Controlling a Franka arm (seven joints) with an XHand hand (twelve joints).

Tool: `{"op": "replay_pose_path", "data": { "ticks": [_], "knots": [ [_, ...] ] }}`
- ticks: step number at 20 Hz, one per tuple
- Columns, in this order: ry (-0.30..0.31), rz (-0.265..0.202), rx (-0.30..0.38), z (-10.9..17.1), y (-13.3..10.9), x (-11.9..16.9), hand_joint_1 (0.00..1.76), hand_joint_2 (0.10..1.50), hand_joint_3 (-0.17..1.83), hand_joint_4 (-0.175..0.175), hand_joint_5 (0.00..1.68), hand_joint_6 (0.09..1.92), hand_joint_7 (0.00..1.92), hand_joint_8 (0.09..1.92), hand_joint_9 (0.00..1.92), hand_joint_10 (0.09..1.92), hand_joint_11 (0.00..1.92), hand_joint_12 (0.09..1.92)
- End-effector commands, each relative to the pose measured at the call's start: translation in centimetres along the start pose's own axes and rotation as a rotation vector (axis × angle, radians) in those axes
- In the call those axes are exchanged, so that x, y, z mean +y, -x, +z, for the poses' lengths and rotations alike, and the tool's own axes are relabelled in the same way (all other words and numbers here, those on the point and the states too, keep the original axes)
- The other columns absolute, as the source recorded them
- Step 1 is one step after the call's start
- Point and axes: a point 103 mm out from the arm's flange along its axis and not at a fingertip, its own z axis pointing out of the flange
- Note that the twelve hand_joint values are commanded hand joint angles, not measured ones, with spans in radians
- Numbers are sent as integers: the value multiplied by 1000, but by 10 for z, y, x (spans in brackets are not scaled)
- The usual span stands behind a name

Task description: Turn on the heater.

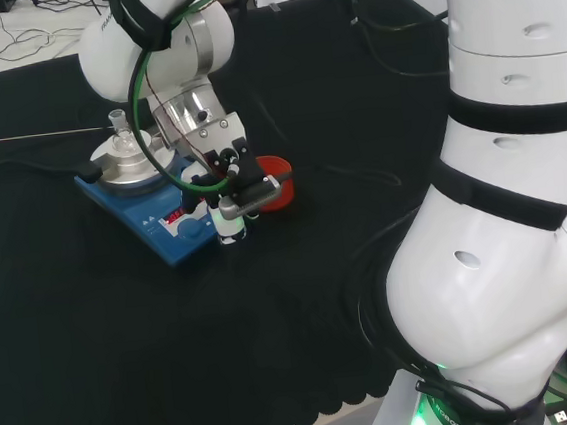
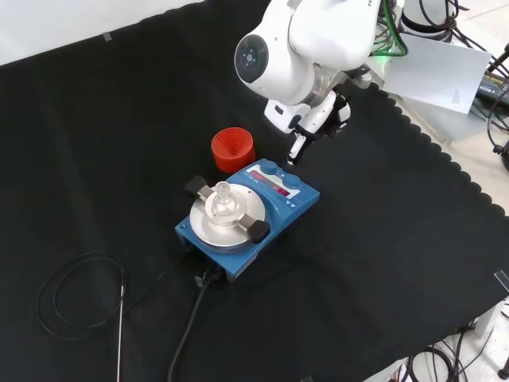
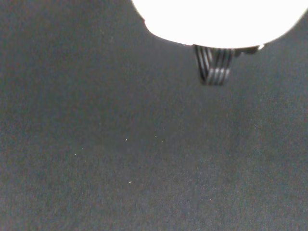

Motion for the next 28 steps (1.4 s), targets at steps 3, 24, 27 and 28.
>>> {"op": "replay_pose_path", "data": {
  "ticks": [3,24,27,28],
  "knots": [
    [-18,-5,-4,5,-3,2,1430,554,1167,-13,217,87,1582,1773,1651,1609,1181,1258],
    [-63,2,-24,2,-4,13,1430,551,1173,-14,239,87,1583,1771,1654,1606,1183,1253],
    [-62,5,-21,2,-4,13,1430,551,1173,-15,245,87,1583,1771,1654,1606,1184,1253],
    [-62,6,-20,2,-4,13,1430,550,1174,-15,246,87,1583,1772,1654,1605,1184,1253]
  ]
}}
